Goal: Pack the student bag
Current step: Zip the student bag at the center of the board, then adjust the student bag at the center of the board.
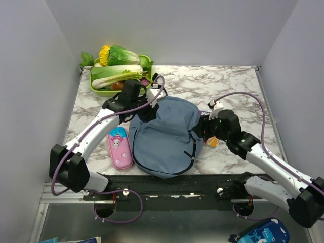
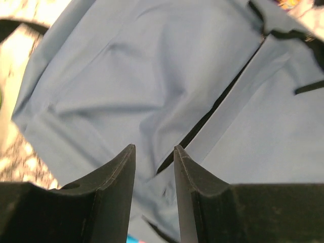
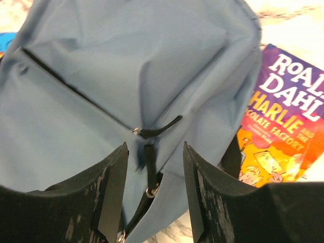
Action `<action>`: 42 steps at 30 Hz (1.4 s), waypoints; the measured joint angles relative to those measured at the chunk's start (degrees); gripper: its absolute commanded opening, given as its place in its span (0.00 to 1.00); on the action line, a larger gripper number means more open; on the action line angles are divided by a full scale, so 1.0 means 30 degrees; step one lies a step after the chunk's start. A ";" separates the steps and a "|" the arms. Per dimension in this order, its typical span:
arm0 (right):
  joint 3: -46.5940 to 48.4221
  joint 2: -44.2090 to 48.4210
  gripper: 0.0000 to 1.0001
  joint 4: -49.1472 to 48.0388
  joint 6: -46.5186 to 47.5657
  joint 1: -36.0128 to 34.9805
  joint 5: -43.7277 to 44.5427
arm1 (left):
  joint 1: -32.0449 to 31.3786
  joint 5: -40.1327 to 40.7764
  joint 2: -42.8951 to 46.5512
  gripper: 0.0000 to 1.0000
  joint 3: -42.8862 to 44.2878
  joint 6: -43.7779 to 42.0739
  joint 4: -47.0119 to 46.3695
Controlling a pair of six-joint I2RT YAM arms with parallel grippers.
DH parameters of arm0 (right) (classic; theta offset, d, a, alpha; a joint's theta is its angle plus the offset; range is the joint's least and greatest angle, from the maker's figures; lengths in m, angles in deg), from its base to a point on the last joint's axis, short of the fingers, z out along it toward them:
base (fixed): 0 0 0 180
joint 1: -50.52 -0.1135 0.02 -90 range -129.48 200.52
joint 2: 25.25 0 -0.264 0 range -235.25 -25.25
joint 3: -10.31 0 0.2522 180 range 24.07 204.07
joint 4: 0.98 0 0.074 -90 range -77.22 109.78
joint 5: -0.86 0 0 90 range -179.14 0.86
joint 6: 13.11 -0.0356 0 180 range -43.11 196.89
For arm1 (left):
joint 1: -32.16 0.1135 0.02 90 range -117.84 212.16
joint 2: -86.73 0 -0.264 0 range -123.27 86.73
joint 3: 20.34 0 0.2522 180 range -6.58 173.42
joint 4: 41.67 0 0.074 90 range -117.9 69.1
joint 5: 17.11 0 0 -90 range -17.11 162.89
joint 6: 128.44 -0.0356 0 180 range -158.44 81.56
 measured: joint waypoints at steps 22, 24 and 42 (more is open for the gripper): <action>-0.0663 -0.2098 0.52 0.1508 -0.0765 -0.5013 -0.3410 | -0.3956 -0.0882 -0.7220 0.42 0.4146 -0.3861 0.3592; -0.0663 -0.2812 0.51 0.1603 -0.1027 -0.5450 -0.3293 | -0.3971 -0.0874 -0.7220 0.41 0.4233 -0.3883 0.3723; 0.0080 -0.3971 0.52 0.3738 -0.2251 -0.6747 0.1792 | -0.4044 -0.0852 -0.6790 0.40 0.3847 -0.3650 0.3475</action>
